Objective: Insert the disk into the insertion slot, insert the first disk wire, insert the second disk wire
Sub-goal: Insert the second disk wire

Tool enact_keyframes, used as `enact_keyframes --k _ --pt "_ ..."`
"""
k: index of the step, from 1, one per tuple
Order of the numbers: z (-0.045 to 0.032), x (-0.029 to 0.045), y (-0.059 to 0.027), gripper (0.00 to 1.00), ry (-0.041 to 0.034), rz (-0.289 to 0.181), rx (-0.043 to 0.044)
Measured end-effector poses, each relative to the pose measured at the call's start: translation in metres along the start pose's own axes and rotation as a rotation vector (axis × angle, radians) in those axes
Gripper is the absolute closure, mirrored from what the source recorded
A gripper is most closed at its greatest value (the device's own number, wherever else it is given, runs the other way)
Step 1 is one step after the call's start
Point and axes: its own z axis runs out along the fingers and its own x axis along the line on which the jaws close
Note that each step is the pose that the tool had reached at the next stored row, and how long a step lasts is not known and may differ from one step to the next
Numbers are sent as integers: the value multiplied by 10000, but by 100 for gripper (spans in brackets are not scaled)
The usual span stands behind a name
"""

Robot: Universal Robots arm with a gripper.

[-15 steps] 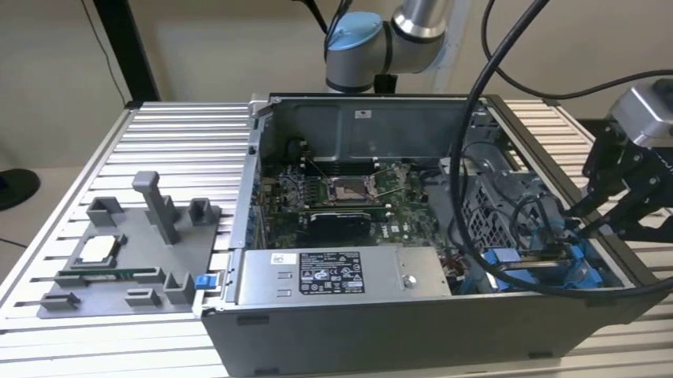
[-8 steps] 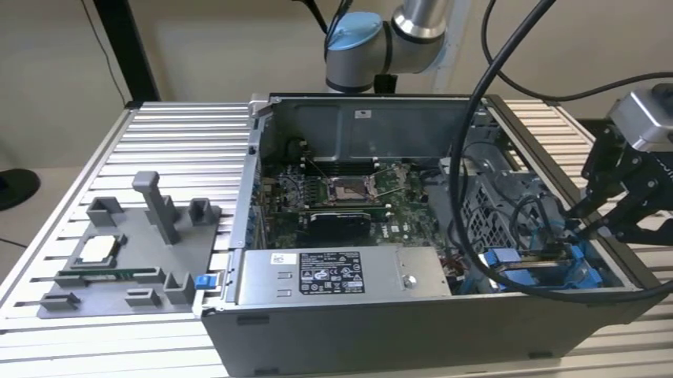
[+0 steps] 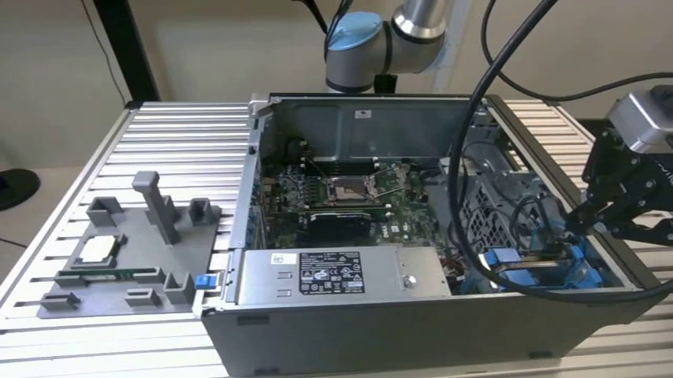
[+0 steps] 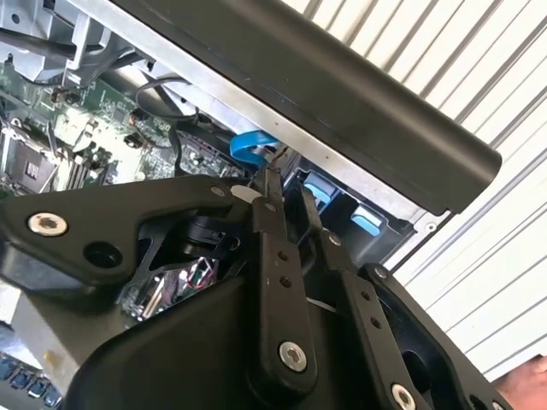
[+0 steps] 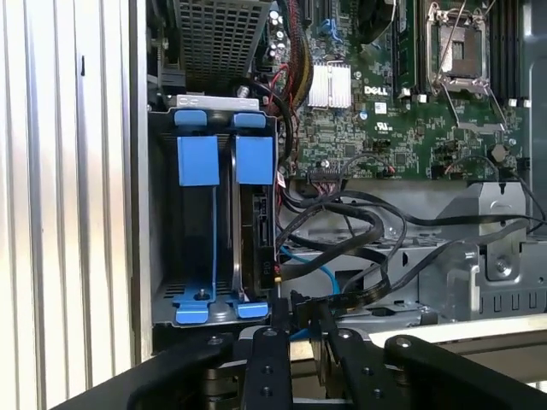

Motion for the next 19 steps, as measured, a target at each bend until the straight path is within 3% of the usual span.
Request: enact_keyframes --k 5,9,10,19 --pt "9 0 0 0 -136 -9 8" --pt "12 1 0 0 -146 -6 9" --pt "12 1 0 100 -147 -6 9" --pt "13 1 -1 100 -155 -4 10"
